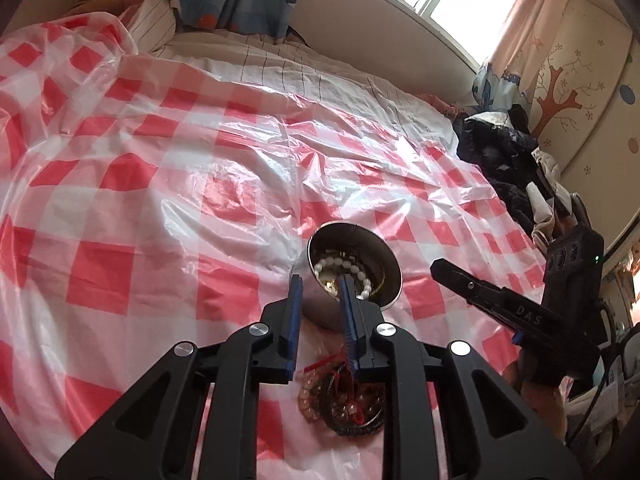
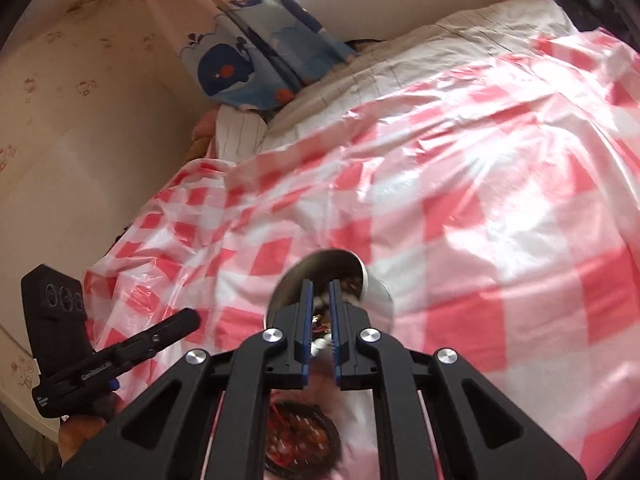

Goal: Organize jewelry

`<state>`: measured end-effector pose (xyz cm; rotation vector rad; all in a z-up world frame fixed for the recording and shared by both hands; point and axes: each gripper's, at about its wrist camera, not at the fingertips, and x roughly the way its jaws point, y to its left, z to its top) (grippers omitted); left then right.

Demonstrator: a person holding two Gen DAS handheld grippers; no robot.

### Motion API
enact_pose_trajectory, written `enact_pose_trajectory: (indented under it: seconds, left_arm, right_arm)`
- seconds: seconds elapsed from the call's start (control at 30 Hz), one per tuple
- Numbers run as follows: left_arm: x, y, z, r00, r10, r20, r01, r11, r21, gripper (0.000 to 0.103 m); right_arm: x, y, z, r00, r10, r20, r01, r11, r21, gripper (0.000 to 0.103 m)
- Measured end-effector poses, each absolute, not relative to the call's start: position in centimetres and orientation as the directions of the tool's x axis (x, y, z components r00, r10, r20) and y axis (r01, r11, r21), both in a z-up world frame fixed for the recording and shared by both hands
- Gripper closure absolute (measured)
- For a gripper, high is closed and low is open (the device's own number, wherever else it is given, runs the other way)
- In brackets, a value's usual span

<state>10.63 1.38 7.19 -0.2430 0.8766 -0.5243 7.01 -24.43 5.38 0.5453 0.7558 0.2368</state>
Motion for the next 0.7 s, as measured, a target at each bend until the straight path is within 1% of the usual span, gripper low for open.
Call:
enact_pose_trajectory:
  seconds: [0.07, 0.13, 0.17, 0.23, 0.3, 0.37, 0.43, 0.57, 0.63, 0.7]
  left_arm:
    - [9.0, 1.6, 6.8, 0.516, -0.519, -0.682, 0.346, 0.854, -0.388, 0.082]
    - [7.6, 1.6, 6.2, 0.504, -0.511, -0.696, 0.354, 0.857, -0.373, 0.080]
    - [6.9, 1.5, 5.8, 0.496, -0.504, -0.707, 0.359, 0.860, -0.361, 0.080]
    - [6.1, 0.9, 5.1, 0.483, -0.489, -0.727, 0.373, 0.866, -0.334, 0.079]
    - [5.8, 0.2, 4.8, 0.485, -0.476, -0.734, 0.386, 0.869, -0.308, 0.078]
    - [5.5, -0.2, 4.7, 0.506, -0.449, -0.737, 0.393, 0.880, -0.266, 0.074]
    - [5.3, -0.4, 4.6, 0.515, -0.433, -0.740, 0.390, 0.887, -0.248, 0.065]
    - [5.5, -0.3, 4.6, 0.531, -0.414, -0.740, 0.375, 0.897, -0.232, 0.060]
    - [5.5, -0.4, 4.8, 0.541, -0.404, -0.738, 0.372, 0.902, -0.221, 0.056]
    - [5.5, -0.5, 4.9, 0.546, -0.397, -0.738, 0.372, 0.904, -0.211, 0.054]
  right_arm:
    - [4.7, -24.5, 5.4, 0.703, 0.401, -0.587, -0.019, 0.836, 0.549, 0.092]
    - [1.9, -24.3, 4.9, 0.695, 0.402, -0.595, -0.022, 0.840, 0.542, 0.081]
    - [0.4, -24.1, 4.2, 0.687, 0.393, -0.611, -0.014, 0.848, 0.530, 0.074]
    - [-1.4, -23.8, 2.6, 0.663, 0.396, -0.636, 0.012, 0.843, 0.538, 0.073]
    - [-2.1, -23.7, 1.4, 0.645, 0.417, -0.640, 0.032, 0.822, 0.568, 0.073]
    - [-2.0, -23.1, 1.2, 0.642, 0.405, -0.651, 0.029, 0.836, 0.549, 0.073]
    - [-1.8, -22.5, 1.3, 0.647, 0.381, -0.661, 0.022, 0.857, 0.515, 0.073]
    - [-1.5, -22.0, 0.5, 0.636, 0.366, -0.679, 0.031, 0.868, 0.496, 0.072]
    - [-1.4, -21.9, 0.3, 0.635, 0.361, -0.683, 0.036, 0.869, 0.493, 0.071]
    - [-1.2, -21.8, 0.2, 0.635, 0.358, -0.685, 0.038, 0.871, 0.490, 0.068]
